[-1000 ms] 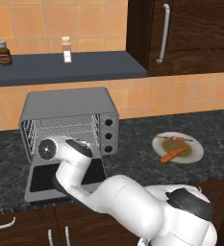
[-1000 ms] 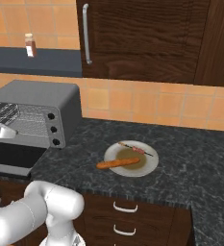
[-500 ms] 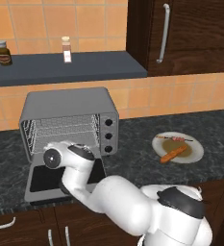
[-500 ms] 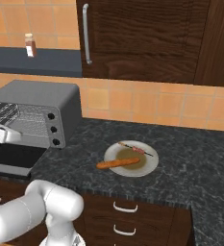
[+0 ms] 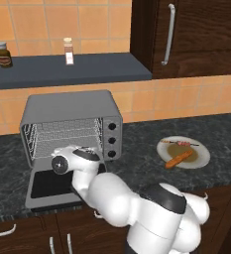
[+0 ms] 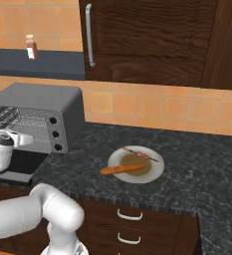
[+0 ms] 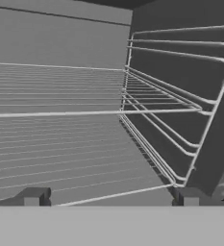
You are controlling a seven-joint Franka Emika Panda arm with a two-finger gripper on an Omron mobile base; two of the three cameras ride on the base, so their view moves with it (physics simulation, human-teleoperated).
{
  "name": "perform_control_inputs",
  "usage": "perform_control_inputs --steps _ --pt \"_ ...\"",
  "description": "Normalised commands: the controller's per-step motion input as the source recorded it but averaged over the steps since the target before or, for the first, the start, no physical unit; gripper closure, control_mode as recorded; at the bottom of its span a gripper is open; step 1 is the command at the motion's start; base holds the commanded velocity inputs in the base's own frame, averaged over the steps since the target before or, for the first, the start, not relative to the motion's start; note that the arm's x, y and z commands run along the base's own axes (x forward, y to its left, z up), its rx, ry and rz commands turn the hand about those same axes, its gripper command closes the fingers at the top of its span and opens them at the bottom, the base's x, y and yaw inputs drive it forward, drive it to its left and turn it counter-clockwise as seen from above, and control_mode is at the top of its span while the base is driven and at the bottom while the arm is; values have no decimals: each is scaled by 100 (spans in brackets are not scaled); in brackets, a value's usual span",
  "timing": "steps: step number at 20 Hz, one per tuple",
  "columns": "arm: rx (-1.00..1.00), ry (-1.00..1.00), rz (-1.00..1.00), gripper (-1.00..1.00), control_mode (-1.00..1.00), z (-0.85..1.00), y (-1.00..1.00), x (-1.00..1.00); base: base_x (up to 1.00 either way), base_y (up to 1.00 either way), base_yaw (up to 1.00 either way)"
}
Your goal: Pick up the kebab skewer and baguette bread, and place them inside the toaster oven. Close the toaster oven door and start by setting the timer.
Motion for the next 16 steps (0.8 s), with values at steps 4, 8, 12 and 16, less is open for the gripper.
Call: perform_control_inputs --steps 4,8,12,16 --pt "-6 0 0 -100 -100 -9 0 40 0 0 0" --pt "-2 0 0 -100 -100 -9 0 56 0 0 0" --pt "-4 0 0 -100 -100 -16 3 45 0 0 0" --pt "-3 0 0 -100 -100 -24 1 30 0 0 0"
